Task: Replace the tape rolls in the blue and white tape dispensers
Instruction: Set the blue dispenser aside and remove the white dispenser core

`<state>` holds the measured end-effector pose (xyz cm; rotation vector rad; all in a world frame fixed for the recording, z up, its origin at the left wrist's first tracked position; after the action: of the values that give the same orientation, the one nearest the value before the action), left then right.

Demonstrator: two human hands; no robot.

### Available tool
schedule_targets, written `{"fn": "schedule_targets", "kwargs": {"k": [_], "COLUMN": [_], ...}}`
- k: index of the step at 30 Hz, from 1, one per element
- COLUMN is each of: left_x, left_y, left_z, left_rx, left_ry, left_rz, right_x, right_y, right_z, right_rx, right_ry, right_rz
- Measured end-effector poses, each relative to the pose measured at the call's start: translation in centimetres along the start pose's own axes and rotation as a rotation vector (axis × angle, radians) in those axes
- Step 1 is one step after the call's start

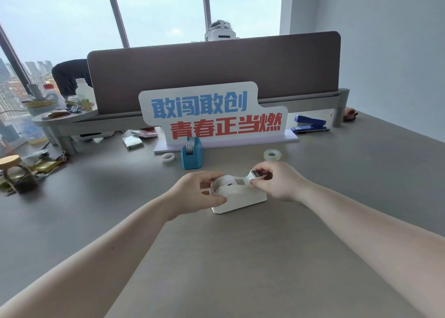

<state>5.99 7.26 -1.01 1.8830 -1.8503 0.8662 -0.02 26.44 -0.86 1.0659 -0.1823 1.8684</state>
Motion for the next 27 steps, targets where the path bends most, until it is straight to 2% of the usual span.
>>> {"fn": "schedule_targets", "kwargs": {"k": [12,18,27], "left_x": [0.2,0.3,0.7], "left_y": [-2.7,-2.7,-2.5], "left_z": [0.5,-0.4,-1.2], "left_rx": [0.014,0.032,-0.013], "left_ry": [0.0,0.026,0.046], "left_rz": [0.024,-0.129,-0.213], "right_x": [-0.1,-0.1,0.2], "right_y": [-2.4,-2.4,-2.6], "right_z": [1.7,1.8,1.8], "right_rx": [0.075,0.076,0.066], "right_ry": [0.007,0.013,0.012], "right_rz": [0.032,0.038,0.06]}}
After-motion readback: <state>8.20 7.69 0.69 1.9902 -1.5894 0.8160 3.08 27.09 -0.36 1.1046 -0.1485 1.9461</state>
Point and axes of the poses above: each hand's wrist, its own y-axis towards the middle knuckle, its own x-axis out of the back of the hand, z = x × y, the point moved 4 cm from there along y, towards the middle knuckle, and after that the axes turned 13 degrees about x, right-handed, at the moved point
